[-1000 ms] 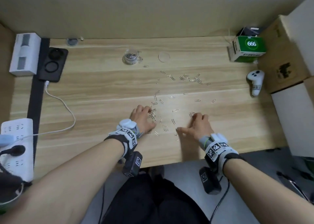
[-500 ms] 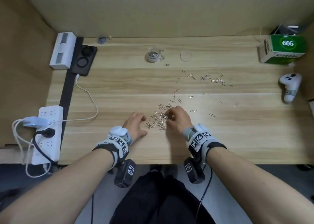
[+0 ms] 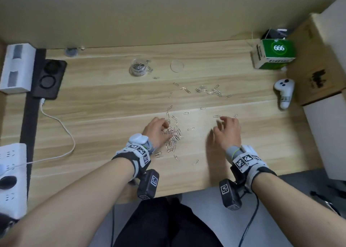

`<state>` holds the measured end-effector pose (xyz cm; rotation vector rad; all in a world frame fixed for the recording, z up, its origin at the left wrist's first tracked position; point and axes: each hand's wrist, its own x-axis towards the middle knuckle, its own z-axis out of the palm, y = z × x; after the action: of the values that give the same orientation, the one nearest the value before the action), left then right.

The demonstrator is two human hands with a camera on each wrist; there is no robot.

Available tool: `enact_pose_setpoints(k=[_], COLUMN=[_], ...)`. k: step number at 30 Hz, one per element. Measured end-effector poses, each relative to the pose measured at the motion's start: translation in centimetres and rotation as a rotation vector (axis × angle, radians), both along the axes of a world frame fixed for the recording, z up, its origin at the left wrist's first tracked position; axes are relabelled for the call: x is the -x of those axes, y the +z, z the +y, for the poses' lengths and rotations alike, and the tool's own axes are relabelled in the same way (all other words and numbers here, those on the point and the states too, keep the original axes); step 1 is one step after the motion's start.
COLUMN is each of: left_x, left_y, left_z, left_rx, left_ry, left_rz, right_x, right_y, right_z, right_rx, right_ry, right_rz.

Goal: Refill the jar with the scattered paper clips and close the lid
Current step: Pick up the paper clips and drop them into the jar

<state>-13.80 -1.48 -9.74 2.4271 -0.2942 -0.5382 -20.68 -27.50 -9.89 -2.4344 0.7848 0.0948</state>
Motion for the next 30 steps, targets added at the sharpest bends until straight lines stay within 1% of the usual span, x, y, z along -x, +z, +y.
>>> enact_pose_setpoints(k=[3, 5, 8, 15, 17, 19, 21, 25, 30], left_x=[-1.5, -2.2, -3.1, -2.8, -2.6, -2.4, -1.8, -0.6, 0.9], left_y=[0.0, 0.0, 0.1, 0.0, 0.1, 0.2, 0.4, 0.6, 0.6], left_z=[0.0, 0.3, 0.1, 0.2, 0.7, 1.3, 2.7, 5.8, 8.6], left_rx=[0.020, 0.005, -0.054, -0.168, -0.180, -0.144, -0.097, -0.044, -0.057], left_ry=[-0.020, -0.044, -0.147, -0.372, -0.430, -0.463, -0.418, -0.196, -0.093], left_rz=[-0.077, -0.125, -0.096, 0.003, -0.008, 0.000, 0.022, 0.009, 0.027], right_x=[-0.8, -1.2, -1.8, -2.7, -3.2, -3.7, -4.2, -5.1, -4.9], right_y=[-0.7, -1.1, -1.4, -1.5, -1.5, -1.4, -1.5, -1.8, -2.1], right_z=[-2.6, -3.1, -2.7, 2.1, 3.2, 4.0, 5.2, 7.6, 10.3], right_rx=[0.033, 0.025, 0.035, -0.081, -0.098, -0.090, -0.084, -0.096, -0.165], right_ry=[-0.102, -0.096, 0.020, 0.371, 0.433, 0.480, 0.533, 0.630, 0.722], right_rz=[0.079, 0.116, 0.160, 0.152, 0.131, 0.109, 0.091, 0.061, 0.014])
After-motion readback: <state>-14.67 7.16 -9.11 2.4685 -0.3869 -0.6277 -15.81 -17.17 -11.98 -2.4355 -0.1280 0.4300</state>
